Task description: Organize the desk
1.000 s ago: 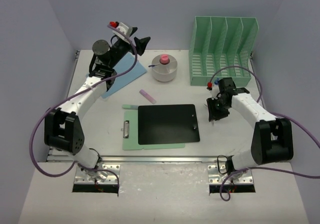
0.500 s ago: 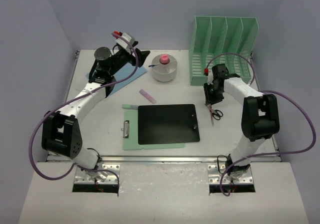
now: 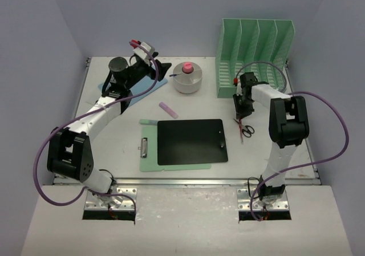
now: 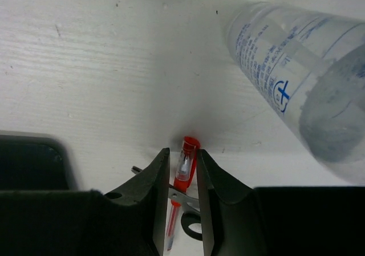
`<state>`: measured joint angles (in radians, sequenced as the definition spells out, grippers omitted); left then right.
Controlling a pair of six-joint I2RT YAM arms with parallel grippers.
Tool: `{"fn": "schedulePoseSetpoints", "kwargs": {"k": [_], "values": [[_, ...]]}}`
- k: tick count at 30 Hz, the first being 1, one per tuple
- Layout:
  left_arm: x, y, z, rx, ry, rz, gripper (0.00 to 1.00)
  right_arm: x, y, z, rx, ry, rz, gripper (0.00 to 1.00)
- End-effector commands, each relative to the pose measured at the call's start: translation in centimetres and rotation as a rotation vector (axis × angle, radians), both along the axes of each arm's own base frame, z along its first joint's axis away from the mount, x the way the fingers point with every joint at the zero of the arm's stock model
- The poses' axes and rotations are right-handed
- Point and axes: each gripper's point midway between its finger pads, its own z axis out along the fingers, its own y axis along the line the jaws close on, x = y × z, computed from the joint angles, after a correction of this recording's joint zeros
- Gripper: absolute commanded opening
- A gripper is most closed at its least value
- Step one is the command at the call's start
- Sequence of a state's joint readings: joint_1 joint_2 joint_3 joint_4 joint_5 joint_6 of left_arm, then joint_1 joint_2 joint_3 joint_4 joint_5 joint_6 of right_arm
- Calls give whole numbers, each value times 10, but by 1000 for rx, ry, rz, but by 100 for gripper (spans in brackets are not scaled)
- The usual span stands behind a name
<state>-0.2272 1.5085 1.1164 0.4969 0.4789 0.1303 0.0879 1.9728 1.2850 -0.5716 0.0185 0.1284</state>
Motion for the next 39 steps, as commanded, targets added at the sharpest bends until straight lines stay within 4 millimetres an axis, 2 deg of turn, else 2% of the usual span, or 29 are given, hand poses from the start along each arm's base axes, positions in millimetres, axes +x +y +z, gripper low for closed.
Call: {"fn": "schedulePoseSetpoints", "kwargs": {"k": [1,8,10,18,21,24,25,30,31,33,34,35,39], "values": [[-8,6,24,-7,-83,-6,68,16,-3,9,15,-54,-42,26],[-9,4,18,-4,-74,-16,68,16,-3,22,30,-70,-50,26],[-9,3,19,-6,-75,-20,68,17,-5,17,19,-55,-42,26],[-9,5,21,-1,-77,-11,68,-6,-5,-14,19,60,-57,23],[-11,6,21,4,-76,-8,68,-13,2,-20,51,92,-68,19],[-12,8,22,9,-75,-4,68,-15,7,-20,78,98,-72,3],[-13,8,21,11,-71,-4,68,-14,9,-18,87,97,-71,1],[-18,13,21,-1,-55,14,69,0,37,28,210,-39,-34,1],[-19,15,19,-5,-46,18,70,9,42,48,237,-101,-21,1],[-20,20,18,-30,-12,34,70,18,54,70,277,-169,-4,1],[-21,23,20,-43,-1,38,71,26,58,91,296,-228,12,1],[-21,28,20,-68,21,44,71,31,64,101,307,-259,25,1],[-26,40,15,-127,99,57,77,61,73,154,300,-434,81,1]]}}
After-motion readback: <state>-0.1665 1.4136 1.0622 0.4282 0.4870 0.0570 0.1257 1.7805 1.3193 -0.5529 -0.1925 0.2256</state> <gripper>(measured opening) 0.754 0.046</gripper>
